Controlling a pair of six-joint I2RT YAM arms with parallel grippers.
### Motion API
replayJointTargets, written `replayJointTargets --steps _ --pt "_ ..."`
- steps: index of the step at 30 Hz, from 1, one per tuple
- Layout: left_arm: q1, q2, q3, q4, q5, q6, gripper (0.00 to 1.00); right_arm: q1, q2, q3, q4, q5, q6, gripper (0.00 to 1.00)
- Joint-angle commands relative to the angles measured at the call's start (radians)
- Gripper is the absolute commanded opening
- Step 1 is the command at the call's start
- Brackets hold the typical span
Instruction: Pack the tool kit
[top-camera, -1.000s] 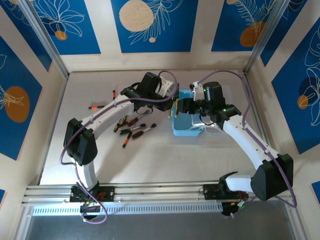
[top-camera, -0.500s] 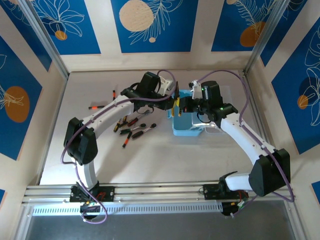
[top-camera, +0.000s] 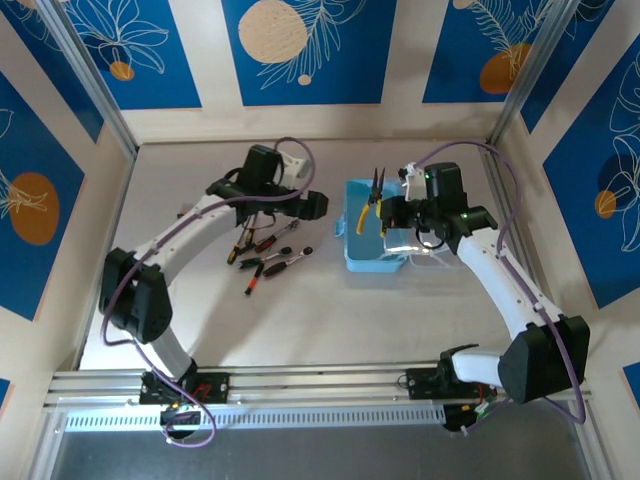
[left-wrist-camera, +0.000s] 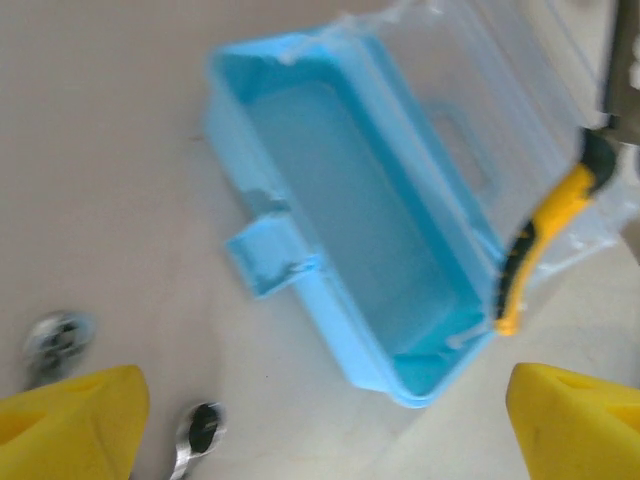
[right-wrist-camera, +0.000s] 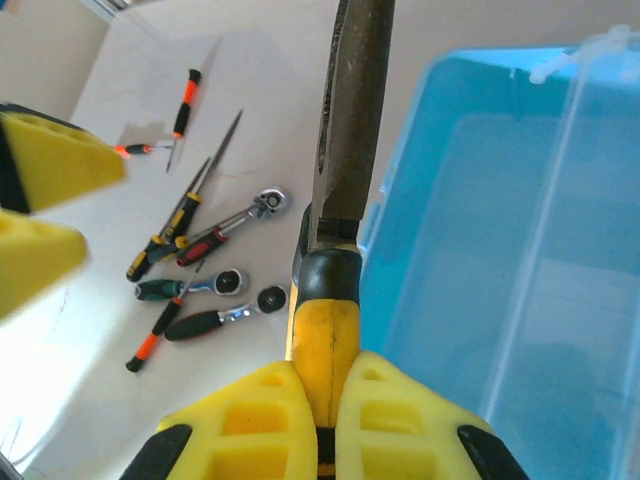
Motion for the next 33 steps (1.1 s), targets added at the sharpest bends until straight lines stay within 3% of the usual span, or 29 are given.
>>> replayJointTargets --steps 1,5,8,18,28,33 --pt "0.036 -0.038 -0.030 -0.112 -0.157 0.067 0.99 -0.014 0.021 0.061 -0.096 -0.049 -0.070 0.00" --pt "0.047 -0.018 -0.033 -0.219 -0.364 0.093 1.00 -0.001 0.097 0.089 -0.113 -0.016 -0.062 0.00" --pt "0.048 0.008 -0.036 -0.257 -0.431 0.101 1.00 0.012 0.173 0.107 -0.088 0.027 -0.045 0.00" --pt "0.051 0.046 -0.059 -0.259 -0.443 0.095 1.00 0.054 0.411 0.229 -0.056 0.094 -0.009 0.00" --pt "0.062 0.056 -0.070 -0.269 -0.451 0.107 1.00 0.109 0.547 0.321 -0.101 0.199 0.016 0.01" --pt "0.069 0.068 -0.067 -0.290 -0.475 0.121 1.00 0.127 0.584 0.378 -0.150 0.250 0.016 0.16"
